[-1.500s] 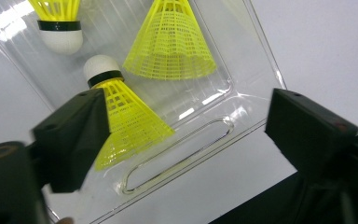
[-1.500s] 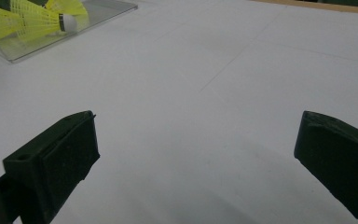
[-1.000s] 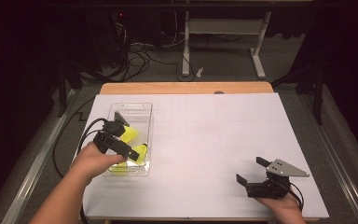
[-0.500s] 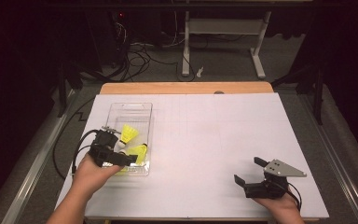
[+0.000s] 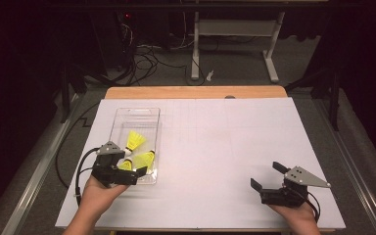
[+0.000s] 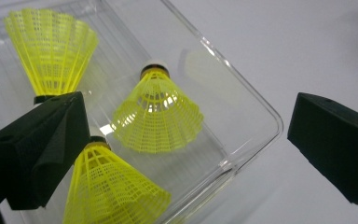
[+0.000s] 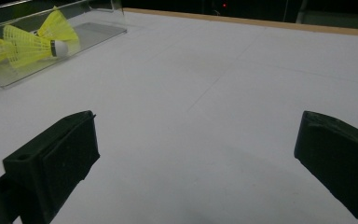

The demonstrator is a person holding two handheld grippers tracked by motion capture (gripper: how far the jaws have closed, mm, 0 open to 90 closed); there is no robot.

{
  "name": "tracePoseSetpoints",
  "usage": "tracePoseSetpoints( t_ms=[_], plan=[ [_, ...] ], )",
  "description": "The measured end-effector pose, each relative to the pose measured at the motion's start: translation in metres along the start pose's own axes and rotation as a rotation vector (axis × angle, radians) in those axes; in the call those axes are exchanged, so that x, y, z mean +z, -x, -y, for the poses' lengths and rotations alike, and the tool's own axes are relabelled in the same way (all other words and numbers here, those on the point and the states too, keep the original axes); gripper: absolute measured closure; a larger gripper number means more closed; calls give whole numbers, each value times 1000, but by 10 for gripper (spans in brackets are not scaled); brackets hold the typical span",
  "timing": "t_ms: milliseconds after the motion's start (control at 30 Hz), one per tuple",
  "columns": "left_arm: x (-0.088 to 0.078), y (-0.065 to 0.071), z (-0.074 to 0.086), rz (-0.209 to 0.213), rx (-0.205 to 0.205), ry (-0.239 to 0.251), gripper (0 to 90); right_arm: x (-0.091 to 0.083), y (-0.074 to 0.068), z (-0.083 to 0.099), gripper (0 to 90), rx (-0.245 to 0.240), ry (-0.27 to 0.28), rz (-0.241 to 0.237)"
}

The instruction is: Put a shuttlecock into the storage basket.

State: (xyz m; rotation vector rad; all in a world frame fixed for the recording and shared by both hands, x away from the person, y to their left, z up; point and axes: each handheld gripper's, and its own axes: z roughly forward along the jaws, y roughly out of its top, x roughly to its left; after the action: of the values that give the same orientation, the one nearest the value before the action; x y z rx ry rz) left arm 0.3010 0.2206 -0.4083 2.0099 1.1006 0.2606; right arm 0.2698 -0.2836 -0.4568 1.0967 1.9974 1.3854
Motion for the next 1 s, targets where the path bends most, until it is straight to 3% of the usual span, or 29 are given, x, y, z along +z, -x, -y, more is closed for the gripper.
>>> tracePoseSetpoints(
  t_ms=[200, 233, 267, 367, 467, 600, 800, 1000],
  plan=[
    [-4, -3, 9, 52, 29, 106, 4, -1, -2, -1, 4, -3, 23, 13],
    [-6, -4, 11, 24, 37, 114, 4, -1, -2, -1, 4, -4, 30, 13],
    [-6, -4, 13, 30, 59, 136, 4, -2, -2, -1, 4, -2, 35, 15],
    [-11, -5, 20, -13, 46, 175, 4, -3, -3, -2, 4, -2, 54, 22],
    [-14, -7, 27, -10, 45, 242, 4, -5, -4, -4, 5, -6, 68, 29],
    [-20, -8, 37, 2, 33, 286, 4, -6, -5, -5, 4, -10, 81, 38],
    [-17, -6, 45, 2, 61, 258, 4, -9, -4, -5, 4, -10, 96, 37],
    [-17, 3, 44, 2, 87, 282, 4, -13, -3, -4, 4, -8, 116, 25]
  ],
)
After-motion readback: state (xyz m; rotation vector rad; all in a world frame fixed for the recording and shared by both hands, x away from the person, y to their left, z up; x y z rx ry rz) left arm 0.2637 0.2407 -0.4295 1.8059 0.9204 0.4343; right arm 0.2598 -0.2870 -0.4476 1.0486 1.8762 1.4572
